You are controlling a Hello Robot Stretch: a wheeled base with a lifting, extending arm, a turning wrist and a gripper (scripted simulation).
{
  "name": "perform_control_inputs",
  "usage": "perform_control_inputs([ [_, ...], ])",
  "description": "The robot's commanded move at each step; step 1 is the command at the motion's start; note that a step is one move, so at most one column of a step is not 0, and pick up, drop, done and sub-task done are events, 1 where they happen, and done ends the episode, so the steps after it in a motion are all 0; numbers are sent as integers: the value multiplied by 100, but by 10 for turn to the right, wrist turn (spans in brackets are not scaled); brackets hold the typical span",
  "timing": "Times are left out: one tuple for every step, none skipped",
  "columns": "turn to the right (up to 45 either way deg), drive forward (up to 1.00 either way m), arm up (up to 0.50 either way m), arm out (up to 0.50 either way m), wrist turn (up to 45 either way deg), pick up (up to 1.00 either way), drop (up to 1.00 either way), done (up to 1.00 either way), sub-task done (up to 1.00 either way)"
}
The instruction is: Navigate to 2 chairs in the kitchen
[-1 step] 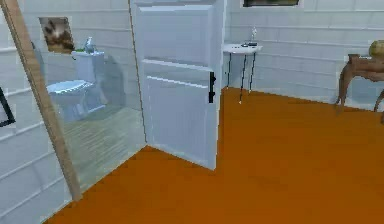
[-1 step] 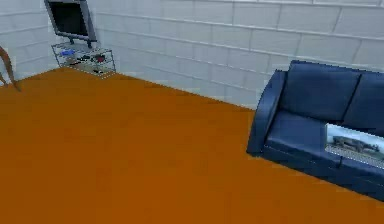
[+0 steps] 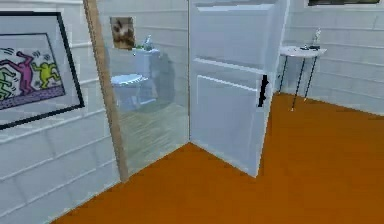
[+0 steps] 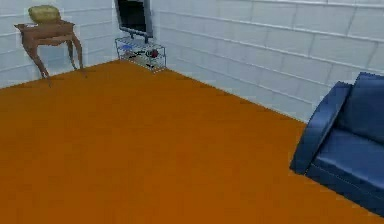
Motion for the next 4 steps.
perform_control_inputs([
  [0, 100, 0, 0, 0, 0, 0, 0, 0],
  [0, 45, 0, 0, 0, 0, 0, 0, 0],
  [-420, 0, 0, 0, 0, 0, 0, 0, 0],
  [-30, 0, 0, 0, 0, 0, 0, 0, 0],
])
